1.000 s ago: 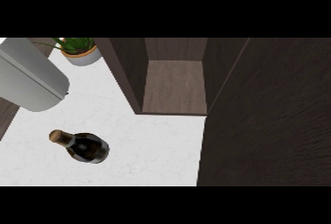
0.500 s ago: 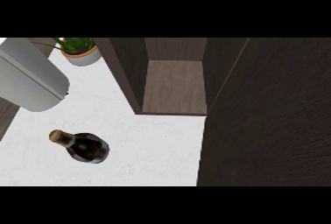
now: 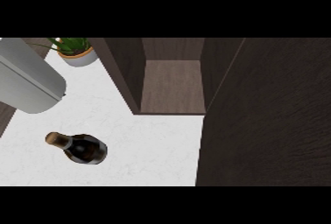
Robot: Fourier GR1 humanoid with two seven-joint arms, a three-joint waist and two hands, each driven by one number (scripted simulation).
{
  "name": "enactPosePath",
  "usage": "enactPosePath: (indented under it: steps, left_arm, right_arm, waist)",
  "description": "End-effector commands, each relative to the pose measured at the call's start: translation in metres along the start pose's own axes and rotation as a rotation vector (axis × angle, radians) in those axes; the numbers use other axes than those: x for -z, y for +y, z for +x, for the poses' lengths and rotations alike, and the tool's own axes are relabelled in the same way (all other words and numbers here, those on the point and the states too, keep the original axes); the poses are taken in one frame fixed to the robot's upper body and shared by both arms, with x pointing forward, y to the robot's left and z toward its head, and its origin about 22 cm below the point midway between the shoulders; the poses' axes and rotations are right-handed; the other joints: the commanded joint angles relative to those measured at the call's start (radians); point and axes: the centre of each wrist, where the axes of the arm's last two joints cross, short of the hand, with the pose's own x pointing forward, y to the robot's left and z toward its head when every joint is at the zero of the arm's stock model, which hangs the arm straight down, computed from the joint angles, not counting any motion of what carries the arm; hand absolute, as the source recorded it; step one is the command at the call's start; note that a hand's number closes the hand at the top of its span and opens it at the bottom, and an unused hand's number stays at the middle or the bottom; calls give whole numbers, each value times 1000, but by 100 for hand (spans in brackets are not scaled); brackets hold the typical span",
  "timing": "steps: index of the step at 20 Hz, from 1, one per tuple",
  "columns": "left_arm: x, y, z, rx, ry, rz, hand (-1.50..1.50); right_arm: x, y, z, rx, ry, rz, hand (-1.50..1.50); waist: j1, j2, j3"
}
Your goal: Pick up the wine, place it into the cabinet and close the cabinet
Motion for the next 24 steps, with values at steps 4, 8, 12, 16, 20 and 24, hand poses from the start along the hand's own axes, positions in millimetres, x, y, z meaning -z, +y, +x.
enactPosePath:
  steps: [4, 8, 12, 16, 20, 24]
  left_arm:
    - [10, -2, 48, 64, -180, 0, -150]
    - [8, 8, 45, 97, -151, 47, -150]
    - [7, 30, 41, 137, -177, 70, -150]
    - [-4, 43, 36, 123, -139, 101, -150]
    - [3, 71, 30, 135, -136, 147, -150]
    - [13, 84, 32, 122, -100, 141, -150]
  right_arm:
    - [-22, 1, 41, -22, -64, 28, -150]
    - [-20, 1, 44, -14, -77, 18, -150]
    - [-14, 6, 36, 0, -59, 32, -150]
    - [-15, 7, 49, -6, -86, 12, -150]
    - [-16, 7, 51, -8, -81, 27, -150]
    - [-24, 7, 59, 0, -71, 38, -150]
  waist:
    - [-11, 3, 0]
    - [-16, 9, 0]
    - [-23, 9, 0]
    - [-12, 7, -2]
    - [-29, 11, -1]
    - [-28, 8, -1]
